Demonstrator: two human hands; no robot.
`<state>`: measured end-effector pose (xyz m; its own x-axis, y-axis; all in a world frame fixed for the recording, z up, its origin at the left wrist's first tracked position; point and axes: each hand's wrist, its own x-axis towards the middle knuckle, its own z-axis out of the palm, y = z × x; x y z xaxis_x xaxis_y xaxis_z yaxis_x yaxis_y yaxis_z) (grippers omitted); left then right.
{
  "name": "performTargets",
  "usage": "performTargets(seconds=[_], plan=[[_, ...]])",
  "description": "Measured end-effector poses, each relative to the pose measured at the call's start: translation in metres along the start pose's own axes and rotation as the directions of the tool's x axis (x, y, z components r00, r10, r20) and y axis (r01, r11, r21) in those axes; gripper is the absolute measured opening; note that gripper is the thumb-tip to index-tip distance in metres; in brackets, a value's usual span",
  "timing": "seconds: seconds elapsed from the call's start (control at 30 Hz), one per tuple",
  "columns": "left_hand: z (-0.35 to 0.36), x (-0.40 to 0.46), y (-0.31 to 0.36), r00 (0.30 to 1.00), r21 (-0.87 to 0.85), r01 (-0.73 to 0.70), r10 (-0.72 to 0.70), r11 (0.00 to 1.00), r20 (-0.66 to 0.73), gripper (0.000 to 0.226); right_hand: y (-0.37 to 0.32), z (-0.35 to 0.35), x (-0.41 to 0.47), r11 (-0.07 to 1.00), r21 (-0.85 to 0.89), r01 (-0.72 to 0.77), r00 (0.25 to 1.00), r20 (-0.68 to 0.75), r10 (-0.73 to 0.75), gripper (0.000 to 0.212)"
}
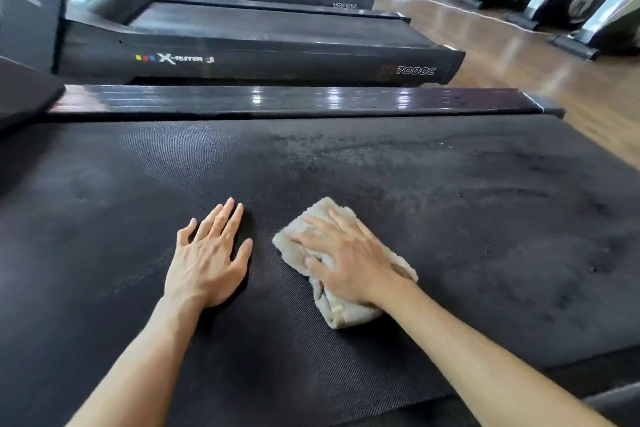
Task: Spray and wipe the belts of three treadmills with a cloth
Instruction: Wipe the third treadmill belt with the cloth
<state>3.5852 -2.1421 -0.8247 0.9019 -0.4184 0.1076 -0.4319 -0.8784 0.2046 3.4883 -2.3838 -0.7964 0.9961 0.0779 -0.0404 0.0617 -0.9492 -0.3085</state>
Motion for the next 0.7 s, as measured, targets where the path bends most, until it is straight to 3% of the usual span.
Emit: performTargets(seconds=[0.1, 0.23, 0.3, 0.47, 0.57, 0.7], plan=[[0.0, 0.0, 0.002, 1.0, -0.001, 0.001, -0.001, 1.0, -0.007, 0.083, 0.044, -0.008, -0.025, 0.992, -0.019, -0.126, 0.992, -0.023, 0.125, 0.061], [-0.001, 0.0, 0.002, 1.0, 0.016, 0.008, -0.008, 1.0, -0.006, 0.083, 0.049, -0.016, 0.036, 0.955, -0.05, -0.294, 0.951, -0.116, 0.286, 0.047], [-0.001, 0.0, 0.0, 1.0, 0.014, 0.005, -0.005, 1.0, 0.001, 0.082, 0.025, -0.012, 0.059, 0.962, -0.032, -0.272, 0.958, -0.096, 0.268, 0.044], [0.001, 0.001, -0.001, 1.0, 0.015, -0.006, 0.006, 1.0, -0.002, 0.081, 0.011, 0.005, 0.005, 1.0, -0.01, 0.0, 0.999, -0.04, 0.0, 0.052], [0.0, 0.001, -0.001, 1.0, 0.022, -0.004, 0.004, 1.0, -0.008, 0.081, 0.045, -0.007, -0.022, 0.997, -0.015, -0.078, 0.99, -0.118, 0.076, 0.05], [0.0, 0.0, -0.001, 1.0, 0.026, 0.001, 0.0, 1.0, -0.005, 0.08, 0.054, -0.016, 0.048, 0.961, -0.032, -0.273, 0.951, -0.163, 0.265, 0.047]])
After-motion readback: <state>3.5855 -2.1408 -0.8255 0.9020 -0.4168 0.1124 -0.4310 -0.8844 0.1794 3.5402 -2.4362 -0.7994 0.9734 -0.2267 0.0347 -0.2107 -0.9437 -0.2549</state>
